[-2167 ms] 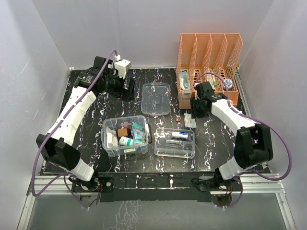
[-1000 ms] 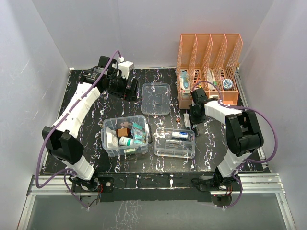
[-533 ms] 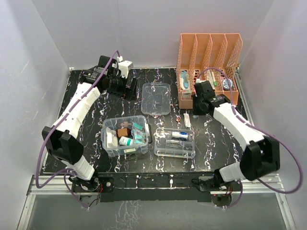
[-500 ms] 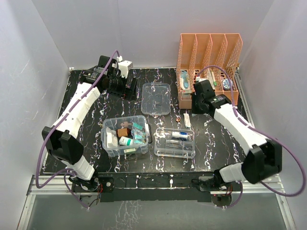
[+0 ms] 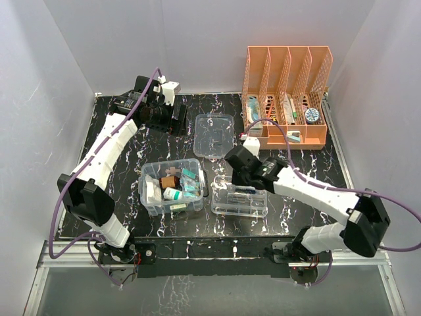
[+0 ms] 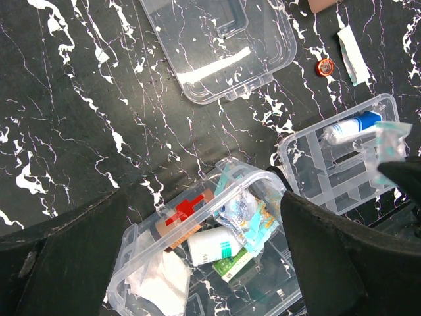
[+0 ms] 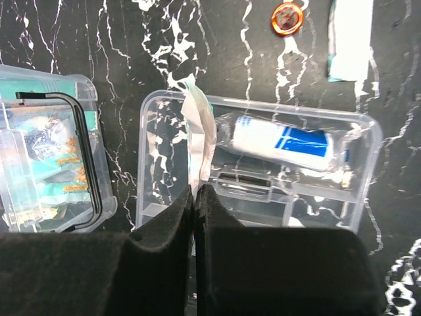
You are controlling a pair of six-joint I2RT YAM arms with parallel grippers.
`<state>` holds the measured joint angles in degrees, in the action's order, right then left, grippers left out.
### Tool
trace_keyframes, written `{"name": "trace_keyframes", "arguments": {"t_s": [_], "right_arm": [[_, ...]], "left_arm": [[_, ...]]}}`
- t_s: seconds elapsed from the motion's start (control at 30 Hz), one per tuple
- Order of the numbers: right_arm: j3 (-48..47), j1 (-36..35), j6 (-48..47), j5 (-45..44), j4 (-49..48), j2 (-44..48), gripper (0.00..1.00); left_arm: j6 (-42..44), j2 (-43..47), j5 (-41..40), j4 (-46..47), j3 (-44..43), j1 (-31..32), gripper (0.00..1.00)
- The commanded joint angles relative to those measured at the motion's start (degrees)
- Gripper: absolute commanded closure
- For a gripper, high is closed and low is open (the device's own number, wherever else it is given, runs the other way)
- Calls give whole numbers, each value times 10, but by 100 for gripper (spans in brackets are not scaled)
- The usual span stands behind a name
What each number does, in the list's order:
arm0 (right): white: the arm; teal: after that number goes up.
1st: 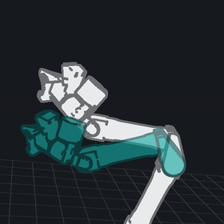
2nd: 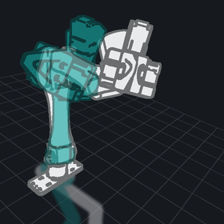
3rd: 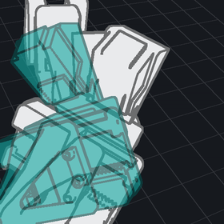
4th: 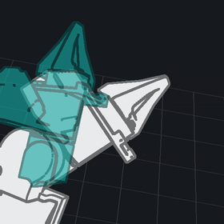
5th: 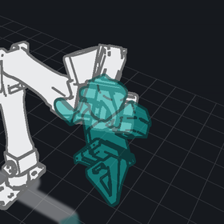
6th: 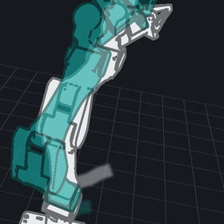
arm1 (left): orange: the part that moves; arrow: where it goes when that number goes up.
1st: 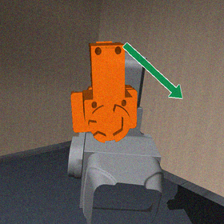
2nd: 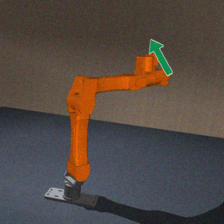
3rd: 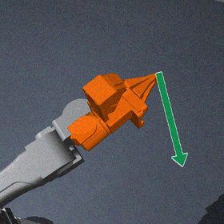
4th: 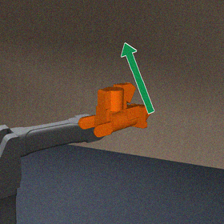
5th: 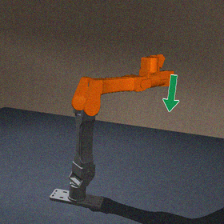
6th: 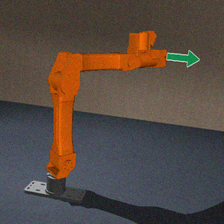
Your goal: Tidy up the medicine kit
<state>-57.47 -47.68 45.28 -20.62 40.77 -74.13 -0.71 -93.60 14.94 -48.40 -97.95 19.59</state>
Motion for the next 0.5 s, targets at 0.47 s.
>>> {"name": "trace_keyframes", "arguments": {"t_s": [0.47], "right_arm": [[-21, -63, 80, -40, -99, -137, 100]], "left_arm": [[1, 30, 11, -9, -3, -3, 1]]}}
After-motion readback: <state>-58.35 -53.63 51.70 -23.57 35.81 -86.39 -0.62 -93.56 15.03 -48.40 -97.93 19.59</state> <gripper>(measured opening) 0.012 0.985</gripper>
